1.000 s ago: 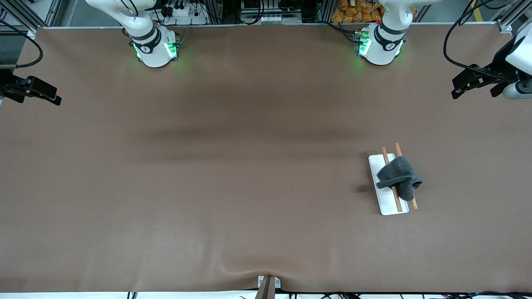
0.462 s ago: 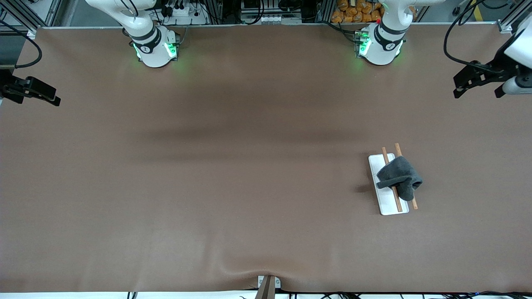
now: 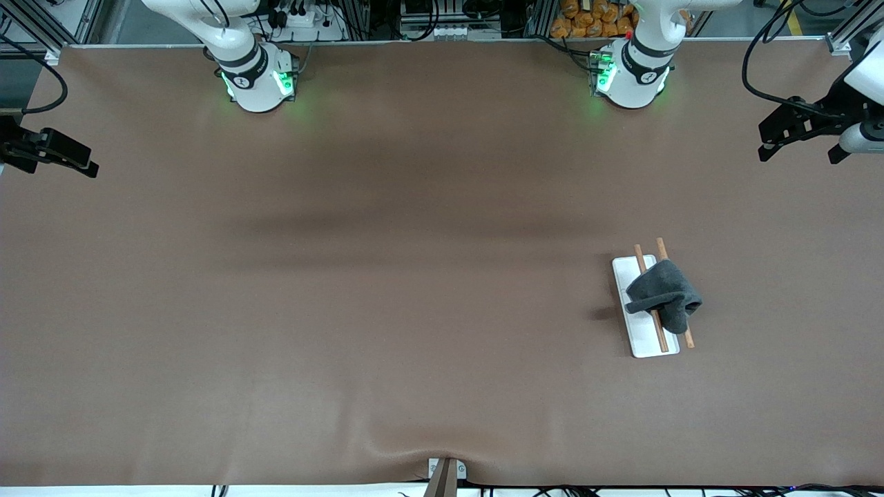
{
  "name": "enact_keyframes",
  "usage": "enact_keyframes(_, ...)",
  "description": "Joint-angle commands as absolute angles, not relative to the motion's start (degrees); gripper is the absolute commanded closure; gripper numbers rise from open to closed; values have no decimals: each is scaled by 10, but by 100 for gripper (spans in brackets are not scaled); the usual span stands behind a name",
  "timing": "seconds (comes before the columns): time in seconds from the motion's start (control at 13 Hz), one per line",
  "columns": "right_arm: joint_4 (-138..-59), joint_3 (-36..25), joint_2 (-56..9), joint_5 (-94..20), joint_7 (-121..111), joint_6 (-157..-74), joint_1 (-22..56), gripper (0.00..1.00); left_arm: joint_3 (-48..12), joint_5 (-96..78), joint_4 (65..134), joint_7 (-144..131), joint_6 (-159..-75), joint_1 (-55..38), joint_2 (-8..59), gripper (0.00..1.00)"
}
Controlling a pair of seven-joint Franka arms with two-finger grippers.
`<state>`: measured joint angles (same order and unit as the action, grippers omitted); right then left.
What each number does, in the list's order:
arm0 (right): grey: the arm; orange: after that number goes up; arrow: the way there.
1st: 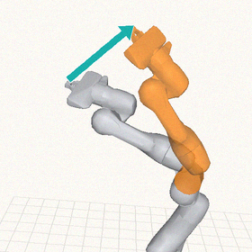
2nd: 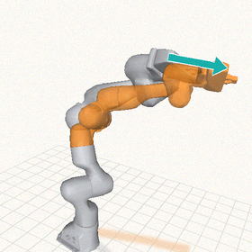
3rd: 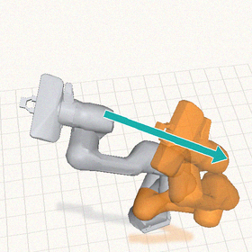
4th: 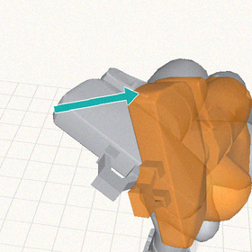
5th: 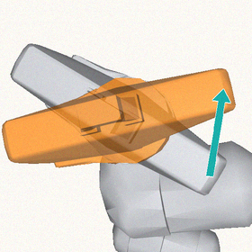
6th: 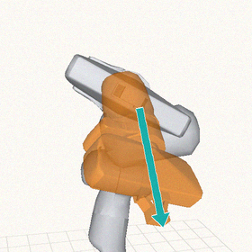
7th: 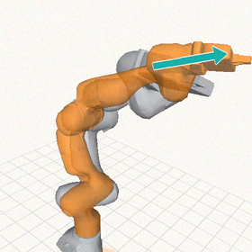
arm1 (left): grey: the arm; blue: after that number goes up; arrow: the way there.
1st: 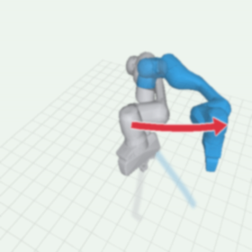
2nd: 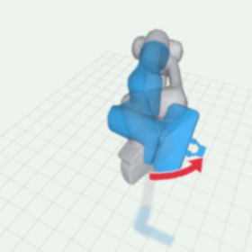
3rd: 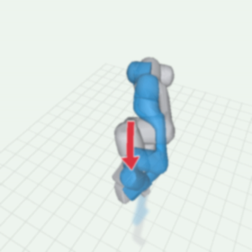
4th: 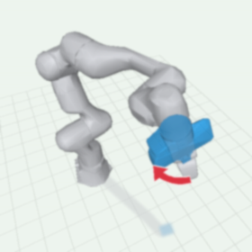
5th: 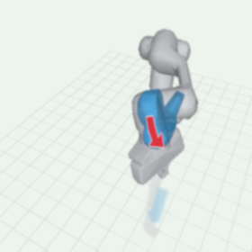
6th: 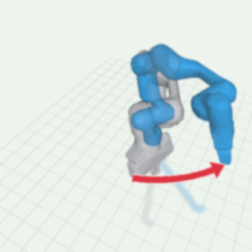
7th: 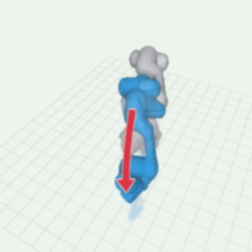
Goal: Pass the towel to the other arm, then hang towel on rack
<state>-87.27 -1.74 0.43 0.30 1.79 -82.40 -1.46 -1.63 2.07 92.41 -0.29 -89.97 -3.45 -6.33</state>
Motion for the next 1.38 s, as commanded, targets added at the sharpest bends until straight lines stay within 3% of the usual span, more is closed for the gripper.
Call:
enact_keyframes(0.0, -867, -18, 7, 3, 26, -820, -16, 0, -11, 26, 911, -2, -892, -36, -59, 0)
enact_keyframes(1.31, -867, -18, 6, 3, 26, -824, -16, 0, 9, 9, 904, -64, -852, -33, -56, 0)
